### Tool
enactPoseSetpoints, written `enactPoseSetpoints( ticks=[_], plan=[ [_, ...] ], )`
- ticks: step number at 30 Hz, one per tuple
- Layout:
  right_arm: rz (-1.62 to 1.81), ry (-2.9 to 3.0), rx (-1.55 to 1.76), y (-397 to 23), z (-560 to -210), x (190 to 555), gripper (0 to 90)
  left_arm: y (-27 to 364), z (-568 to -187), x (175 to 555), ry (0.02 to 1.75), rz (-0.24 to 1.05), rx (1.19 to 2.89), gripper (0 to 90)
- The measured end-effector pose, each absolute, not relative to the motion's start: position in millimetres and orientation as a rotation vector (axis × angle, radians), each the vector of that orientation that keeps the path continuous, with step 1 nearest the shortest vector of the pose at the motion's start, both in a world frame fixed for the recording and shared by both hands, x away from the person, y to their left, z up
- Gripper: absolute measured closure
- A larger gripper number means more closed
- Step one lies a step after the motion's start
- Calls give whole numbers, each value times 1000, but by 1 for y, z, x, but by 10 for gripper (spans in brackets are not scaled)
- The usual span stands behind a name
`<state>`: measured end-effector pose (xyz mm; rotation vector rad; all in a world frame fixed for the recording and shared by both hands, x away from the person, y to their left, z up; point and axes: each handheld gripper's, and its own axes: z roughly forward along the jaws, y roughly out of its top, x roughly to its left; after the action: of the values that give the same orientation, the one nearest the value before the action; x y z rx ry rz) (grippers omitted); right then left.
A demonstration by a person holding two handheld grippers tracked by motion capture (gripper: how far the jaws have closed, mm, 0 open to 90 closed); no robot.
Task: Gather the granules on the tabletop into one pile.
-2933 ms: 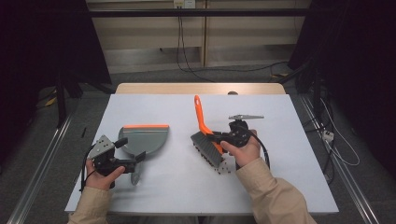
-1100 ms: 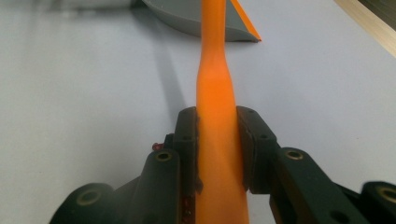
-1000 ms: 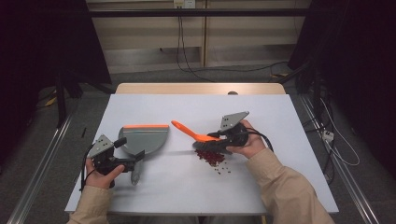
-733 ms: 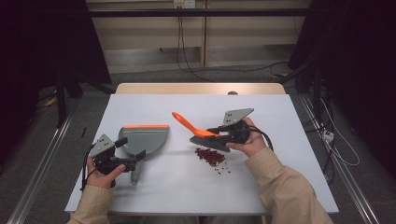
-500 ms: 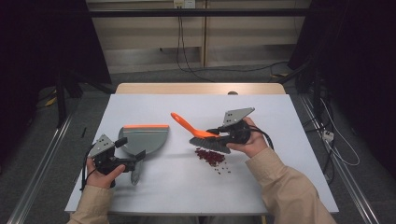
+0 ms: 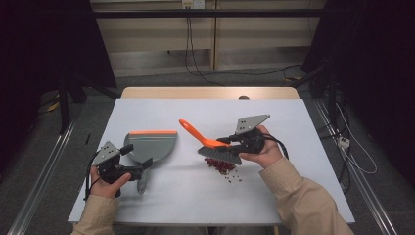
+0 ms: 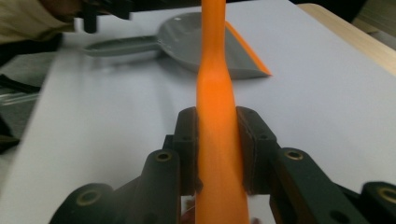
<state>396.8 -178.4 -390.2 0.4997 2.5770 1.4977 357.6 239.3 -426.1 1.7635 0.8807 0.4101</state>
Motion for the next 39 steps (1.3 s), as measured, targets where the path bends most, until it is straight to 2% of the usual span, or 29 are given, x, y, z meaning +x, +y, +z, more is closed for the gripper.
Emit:
enactPoseSetpoints(
  ticks=[4, 10, 27, 34, 39],
  plan=[
    [1567, 2633, 461, -176, -392, 378, 716, 241, -426, 357, 883, 415, 1756, 46],
    [1574, 2757, 442, -181, -415, 364, 716, 240, -426, 357, 884, 412, 1764, 46],
    [1593, 2748, 434, -177, -428, 414, 715, 242, -427, 359, 889, 419, 1763, 46],
    [1659, 2618, 589, -190, -407, 414, 715, 241, -426, 359, 885, 408, 1755, 46],
    [1574, 2473, 767, -211, -399, 415, 715, 239, -428, 359, 870, 389, 1763, 46]
  ],
)
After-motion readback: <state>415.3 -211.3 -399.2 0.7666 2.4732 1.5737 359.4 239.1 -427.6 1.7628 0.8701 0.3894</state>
